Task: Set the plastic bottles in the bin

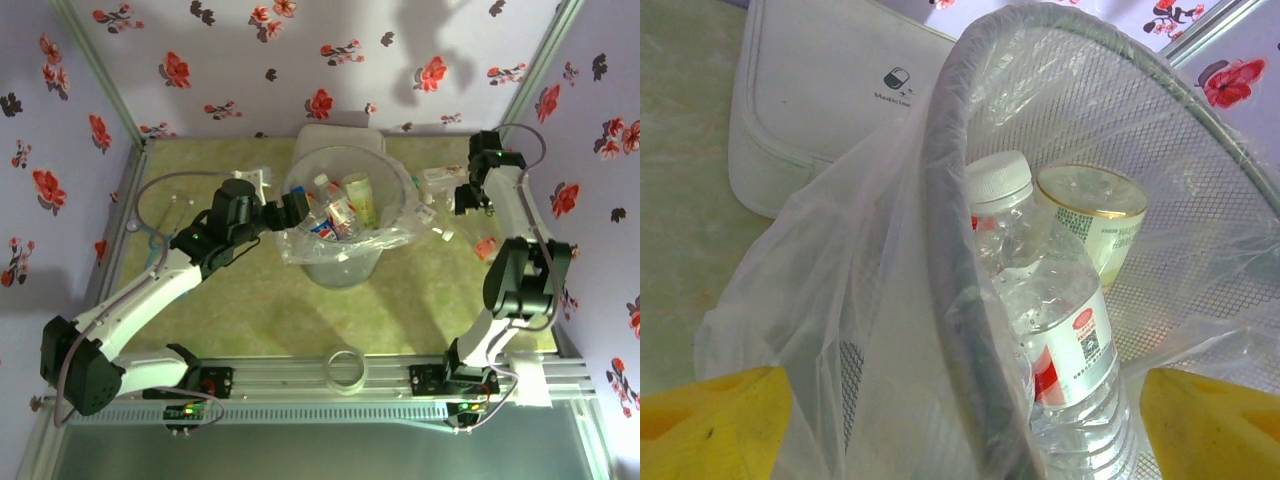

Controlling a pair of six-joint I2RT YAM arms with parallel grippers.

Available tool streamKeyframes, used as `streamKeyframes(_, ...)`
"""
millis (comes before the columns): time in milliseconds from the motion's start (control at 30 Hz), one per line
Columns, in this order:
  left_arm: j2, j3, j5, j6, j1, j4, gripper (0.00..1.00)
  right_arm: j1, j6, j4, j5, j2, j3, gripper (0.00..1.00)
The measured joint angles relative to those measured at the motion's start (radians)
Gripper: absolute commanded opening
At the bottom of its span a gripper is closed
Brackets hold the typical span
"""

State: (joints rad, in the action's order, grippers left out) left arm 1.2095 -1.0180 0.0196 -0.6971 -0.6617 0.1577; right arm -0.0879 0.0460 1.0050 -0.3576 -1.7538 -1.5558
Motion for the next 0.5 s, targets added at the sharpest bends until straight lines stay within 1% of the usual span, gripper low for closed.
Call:
streamKeyframes(133,-0.017,0.003,0.0,0.003,0.007,0.018,0.91,-0.027,0.037,0.008,0.055,-0.099,-0.018,0.88)
streamKeyframes(233,-0.023,0.006,0.0,0.003,0.015,0.024,0.91,-0.032,0.039,-0.014,0.084,-0.13,-0.009,0.82)
streamKeyframes(500,-0.026,0.006,0.0,0.003,0.021,0.029,0.91,-0.032,0.035,-0.149,0.151,-0.157,0.035,0.81)
